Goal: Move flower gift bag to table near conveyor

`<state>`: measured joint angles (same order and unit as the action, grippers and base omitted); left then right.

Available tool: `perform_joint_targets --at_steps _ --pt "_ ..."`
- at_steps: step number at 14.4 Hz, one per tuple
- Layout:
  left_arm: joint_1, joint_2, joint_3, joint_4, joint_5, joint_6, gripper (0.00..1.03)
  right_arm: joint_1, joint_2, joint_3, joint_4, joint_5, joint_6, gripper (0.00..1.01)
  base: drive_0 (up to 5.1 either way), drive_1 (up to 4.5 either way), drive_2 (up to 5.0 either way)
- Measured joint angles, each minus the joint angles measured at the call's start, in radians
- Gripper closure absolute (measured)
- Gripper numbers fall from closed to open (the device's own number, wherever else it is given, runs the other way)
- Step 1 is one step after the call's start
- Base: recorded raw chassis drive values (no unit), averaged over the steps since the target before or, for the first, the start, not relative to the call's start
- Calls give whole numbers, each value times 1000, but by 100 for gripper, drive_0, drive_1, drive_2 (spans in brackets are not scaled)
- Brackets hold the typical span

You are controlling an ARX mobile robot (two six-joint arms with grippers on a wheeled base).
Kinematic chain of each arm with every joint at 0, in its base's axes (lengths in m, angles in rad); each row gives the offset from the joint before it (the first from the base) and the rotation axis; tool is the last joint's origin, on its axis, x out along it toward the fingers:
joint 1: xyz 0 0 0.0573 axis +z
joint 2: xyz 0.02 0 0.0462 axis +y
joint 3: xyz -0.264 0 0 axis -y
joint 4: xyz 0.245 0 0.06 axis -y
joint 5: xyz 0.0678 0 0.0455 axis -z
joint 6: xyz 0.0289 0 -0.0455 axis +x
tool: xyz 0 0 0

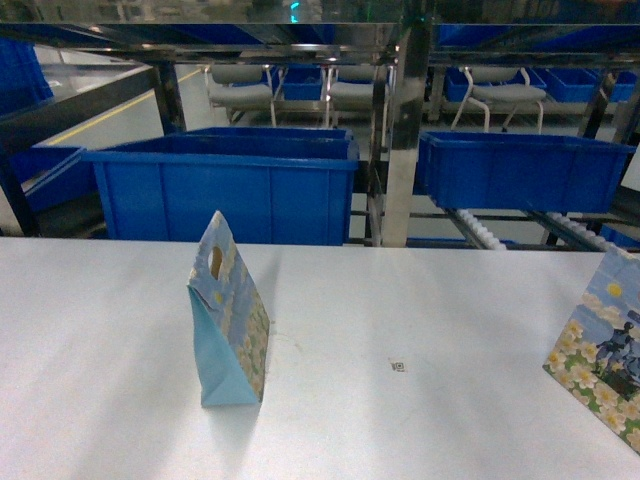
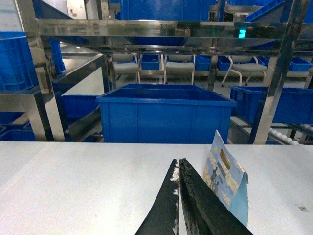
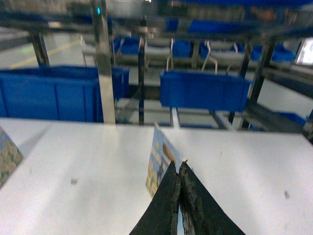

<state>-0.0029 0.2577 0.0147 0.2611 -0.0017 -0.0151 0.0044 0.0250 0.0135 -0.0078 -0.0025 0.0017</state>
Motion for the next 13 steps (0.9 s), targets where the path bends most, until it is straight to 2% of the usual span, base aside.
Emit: perform_joint_targets --at_steps 5,6,12,13 --pt "0 -105 0 -117 2 0 101 0 -21 0 4 0 0 99 0 0 0" --pt "0 -198 0 -261 3 1 101 0 -21 0 4 0 0 99 0 0 0" --pt "0 -248 0 -265 2 1 101 0 -21 0 4 0 0 99 0 0 0" --pt "0 -248 0 -265 2 1 98 0 -21 0 4 0 -2 91 0 0 0"
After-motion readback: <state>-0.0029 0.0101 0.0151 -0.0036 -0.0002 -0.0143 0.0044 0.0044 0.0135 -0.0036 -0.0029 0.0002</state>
